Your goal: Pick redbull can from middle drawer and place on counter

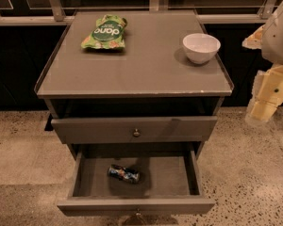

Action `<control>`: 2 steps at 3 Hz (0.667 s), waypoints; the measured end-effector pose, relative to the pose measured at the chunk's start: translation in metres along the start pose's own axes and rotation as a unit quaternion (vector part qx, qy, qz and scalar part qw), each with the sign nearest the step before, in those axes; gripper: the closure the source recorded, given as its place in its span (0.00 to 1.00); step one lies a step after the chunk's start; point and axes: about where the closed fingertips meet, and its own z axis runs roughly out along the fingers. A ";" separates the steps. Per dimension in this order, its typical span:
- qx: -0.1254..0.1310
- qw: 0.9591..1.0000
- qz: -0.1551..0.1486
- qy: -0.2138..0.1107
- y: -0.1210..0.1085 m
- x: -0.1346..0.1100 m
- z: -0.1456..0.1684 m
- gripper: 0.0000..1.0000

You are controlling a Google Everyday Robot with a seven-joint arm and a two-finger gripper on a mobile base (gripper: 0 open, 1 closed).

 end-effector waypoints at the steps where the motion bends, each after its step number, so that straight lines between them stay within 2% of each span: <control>1: 0.000 1.000 0.000 0.000 0.000 0.000 0.000 0.00; 2: 0.004 1.000 0.003 -0.022 0.001 0.000 0.007 0.00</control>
Offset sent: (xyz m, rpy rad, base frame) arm 0.0020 0.0014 -0.0231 0.1096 -0.0277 0.0111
